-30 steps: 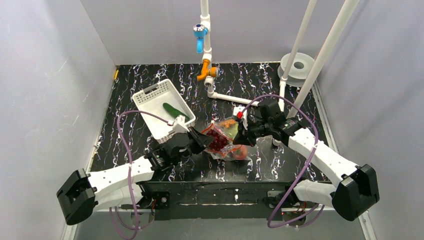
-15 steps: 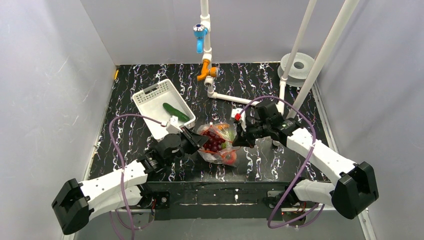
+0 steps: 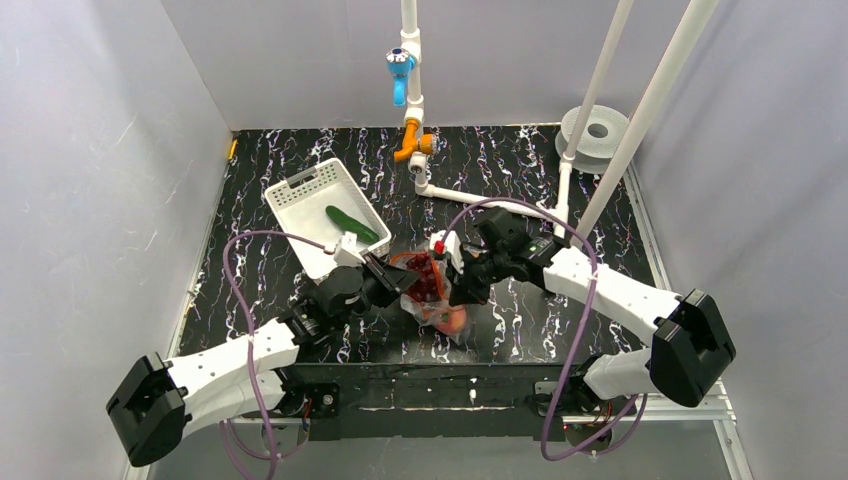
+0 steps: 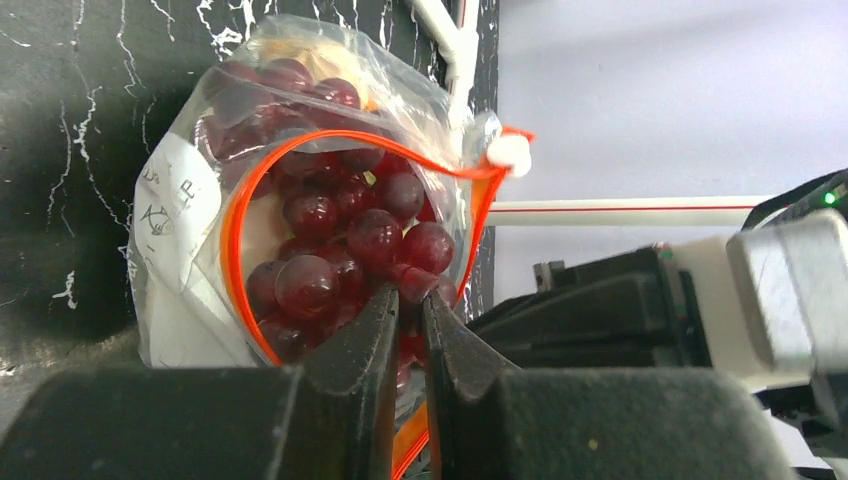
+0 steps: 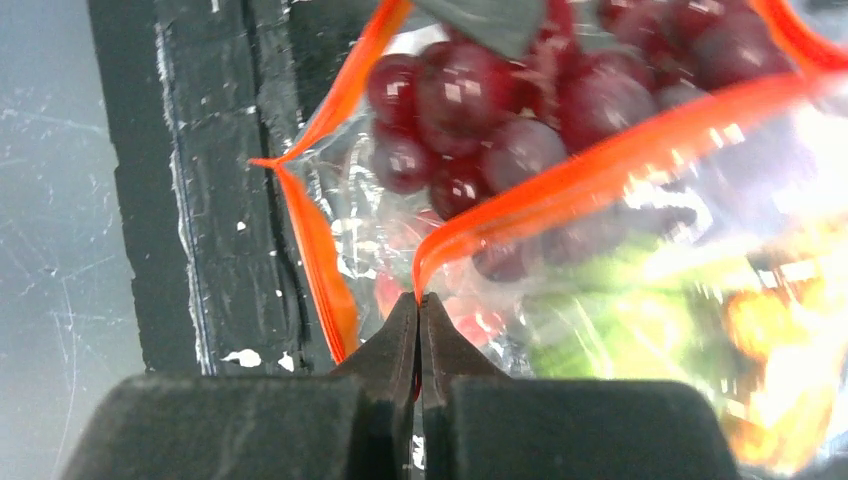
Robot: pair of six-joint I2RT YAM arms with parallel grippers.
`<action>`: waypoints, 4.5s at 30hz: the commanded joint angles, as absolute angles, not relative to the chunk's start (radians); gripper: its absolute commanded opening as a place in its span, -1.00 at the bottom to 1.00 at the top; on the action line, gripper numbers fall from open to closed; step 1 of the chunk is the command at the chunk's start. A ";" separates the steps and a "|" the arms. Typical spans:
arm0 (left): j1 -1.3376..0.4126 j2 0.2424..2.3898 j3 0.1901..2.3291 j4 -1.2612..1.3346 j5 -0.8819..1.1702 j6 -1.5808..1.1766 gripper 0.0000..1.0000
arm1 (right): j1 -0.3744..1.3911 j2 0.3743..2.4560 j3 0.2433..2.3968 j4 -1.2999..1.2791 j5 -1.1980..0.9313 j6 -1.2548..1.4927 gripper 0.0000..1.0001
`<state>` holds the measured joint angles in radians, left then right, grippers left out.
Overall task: Open the zip-top bag and remove the fake food
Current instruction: Pick up the fake fruit from the zipper food storage bag.
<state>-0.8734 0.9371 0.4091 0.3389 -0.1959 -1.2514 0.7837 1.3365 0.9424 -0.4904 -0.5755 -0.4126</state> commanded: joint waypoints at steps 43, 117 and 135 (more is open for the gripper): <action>-0.895 1.158 0.657 -0.043 -0.040 -1.066 0.38 | 0.709 1.347 0.987 -0.472 -0.574 -0.352 -0.94; -0.749 0.815 0.336 0.399 -0.074 -1.288 -0.90 | 0.812 1.353 0.973 -0.498 -0.421 -0.430 -0.97; -0.726 0.909 0.320 0.538 -0.124 -1.385 -0.94 | 0.911 1.426 1.048 -0.592 -0.565 -0.456 -0.97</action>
<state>-0.7414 0.8684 0.2989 0.3981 -0.0311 -1.3617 0.8627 1.3819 0.9951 -0.4946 -0.5411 -0.4427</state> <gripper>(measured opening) 0.264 0.026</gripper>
